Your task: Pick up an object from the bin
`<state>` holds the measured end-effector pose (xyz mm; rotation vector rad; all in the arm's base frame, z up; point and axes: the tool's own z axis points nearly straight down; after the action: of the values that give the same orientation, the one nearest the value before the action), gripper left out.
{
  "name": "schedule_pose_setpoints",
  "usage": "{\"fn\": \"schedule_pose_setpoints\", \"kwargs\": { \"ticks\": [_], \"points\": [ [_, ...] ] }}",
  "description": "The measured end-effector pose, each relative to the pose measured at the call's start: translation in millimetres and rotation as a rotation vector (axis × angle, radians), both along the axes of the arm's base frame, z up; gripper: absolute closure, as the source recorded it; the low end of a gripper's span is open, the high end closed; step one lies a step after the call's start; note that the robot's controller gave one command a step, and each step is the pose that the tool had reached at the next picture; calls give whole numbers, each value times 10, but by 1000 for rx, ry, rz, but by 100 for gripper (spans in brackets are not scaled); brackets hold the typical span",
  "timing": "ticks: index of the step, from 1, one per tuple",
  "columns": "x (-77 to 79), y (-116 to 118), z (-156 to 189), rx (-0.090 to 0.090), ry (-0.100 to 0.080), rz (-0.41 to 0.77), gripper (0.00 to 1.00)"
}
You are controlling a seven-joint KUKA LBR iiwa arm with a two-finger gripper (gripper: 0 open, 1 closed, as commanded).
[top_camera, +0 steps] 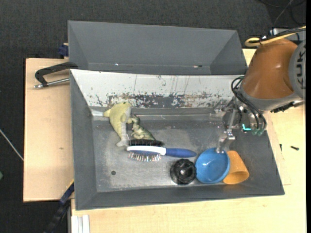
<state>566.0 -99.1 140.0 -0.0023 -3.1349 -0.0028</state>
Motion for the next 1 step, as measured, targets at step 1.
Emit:
{"fn": "schedule_pose_setpoints", "kwargs": {
  "ticks": [1],
  "points": [
    [-170, 150, -670, 1, -14, 348, 0]
  ]
}}
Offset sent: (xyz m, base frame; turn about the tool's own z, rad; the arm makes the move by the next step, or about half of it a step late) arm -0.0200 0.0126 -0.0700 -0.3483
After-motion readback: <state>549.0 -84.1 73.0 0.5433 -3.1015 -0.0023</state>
